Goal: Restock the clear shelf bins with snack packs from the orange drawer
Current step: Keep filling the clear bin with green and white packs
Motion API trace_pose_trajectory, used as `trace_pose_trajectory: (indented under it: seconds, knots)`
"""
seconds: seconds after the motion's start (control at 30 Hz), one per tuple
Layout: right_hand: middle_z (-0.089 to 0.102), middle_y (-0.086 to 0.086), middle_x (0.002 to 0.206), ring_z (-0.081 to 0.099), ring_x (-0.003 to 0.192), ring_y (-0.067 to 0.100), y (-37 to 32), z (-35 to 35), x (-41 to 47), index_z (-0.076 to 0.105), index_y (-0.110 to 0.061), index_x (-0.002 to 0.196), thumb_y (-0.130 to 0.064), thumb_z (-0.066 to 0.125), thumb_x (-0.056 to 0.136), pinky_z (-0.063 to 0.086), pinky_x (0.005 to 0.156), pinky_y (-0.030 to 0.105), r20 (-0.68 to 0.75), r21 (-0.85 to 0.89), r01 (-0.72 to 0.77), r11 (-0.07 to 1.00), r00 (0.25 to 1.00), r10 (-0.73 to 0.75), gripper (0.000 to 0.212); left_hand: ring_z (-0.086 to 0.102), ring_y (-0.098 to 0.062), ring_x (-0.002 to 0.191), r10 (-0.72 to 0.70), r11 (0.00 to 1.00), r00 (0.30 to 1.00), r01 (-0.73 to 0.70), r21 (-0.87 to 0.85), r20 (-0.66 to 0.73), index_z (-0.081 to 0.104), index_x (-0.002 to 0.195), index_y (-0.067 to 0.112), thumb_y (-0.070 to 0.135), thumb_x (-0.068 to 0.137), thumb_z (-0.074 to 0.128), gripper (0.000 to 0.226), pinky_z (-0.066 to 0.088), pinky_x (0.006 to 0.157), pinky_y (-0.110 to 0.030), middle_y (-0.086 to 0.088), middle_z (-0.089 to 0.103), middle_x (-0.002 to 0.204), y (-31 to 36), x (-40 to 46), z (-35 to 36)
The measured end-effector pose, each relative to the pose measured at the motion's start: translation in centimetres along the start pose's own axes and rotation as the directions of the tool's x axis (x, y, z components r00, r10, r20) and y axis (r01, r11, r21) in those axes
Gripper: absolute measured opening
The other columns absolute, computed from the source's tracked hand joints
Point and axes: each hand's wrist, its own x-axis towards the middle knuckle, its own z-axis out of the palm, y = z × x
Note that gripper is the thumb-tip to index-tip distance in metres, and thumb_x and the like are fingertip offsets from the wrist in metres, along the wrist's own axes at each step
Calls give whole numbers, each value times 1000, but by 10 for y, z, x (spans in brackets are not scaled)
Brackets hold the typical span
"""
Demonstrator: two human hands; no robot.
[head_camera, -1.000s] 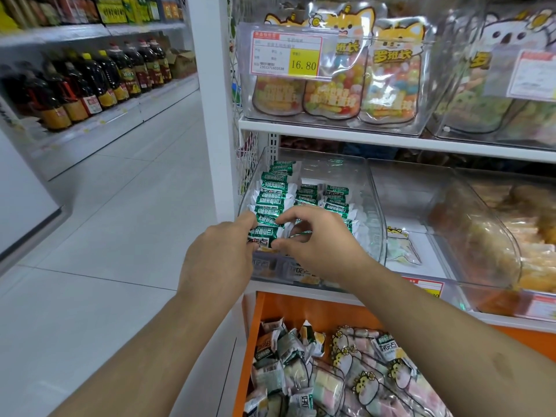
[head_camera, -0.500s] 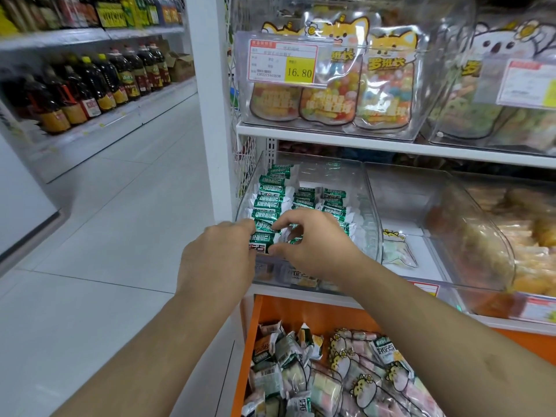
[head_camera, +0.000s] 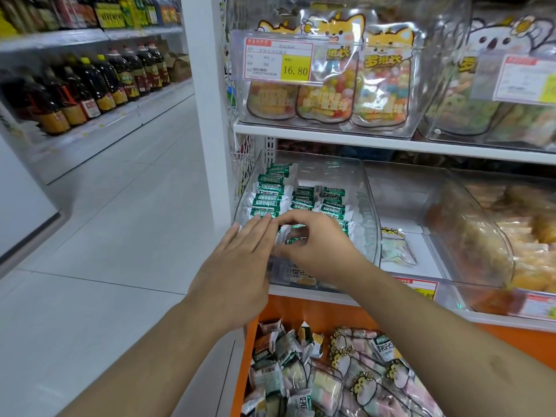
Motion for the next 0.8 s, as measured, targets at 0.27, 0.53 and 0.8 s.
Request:
trace_pose_trajectory:
  seconds: [0.27,0.53,0.8]
  knots:
    - [66,-13,122,70,103,8,15,1,1,63,-27,131,4,70,90,63,91,36,-5,144,-23,989,1000,24,52,-25,-12,157,-6,1000,1000,6,-27,2,-23,162,27,16,97,51,100,-3,131,-40,6,-24,172,3,-1,5]
    - [66,-19,124,68,108,1,16,1,0,63,-30,132,1,63,94,62,93,32,3,132,-15,991,1000,14,49,-29,-8,155,-17,995,999,20,-99,32,-23,162,28,25,96,49,98,-10,129,-35,9,-27,170,3,-4,7]
    - [66,-21,123,68,107,0,16,2,-1,64,-33,130,-1,61,94,62,91,33,4,133,-27,991,1000,27,49,-31,-6,153,-11,993,1000,14,-120,27,-26,162,30,32,96,49,99,-9,130,-36,12,-30,169,1,-6,13]
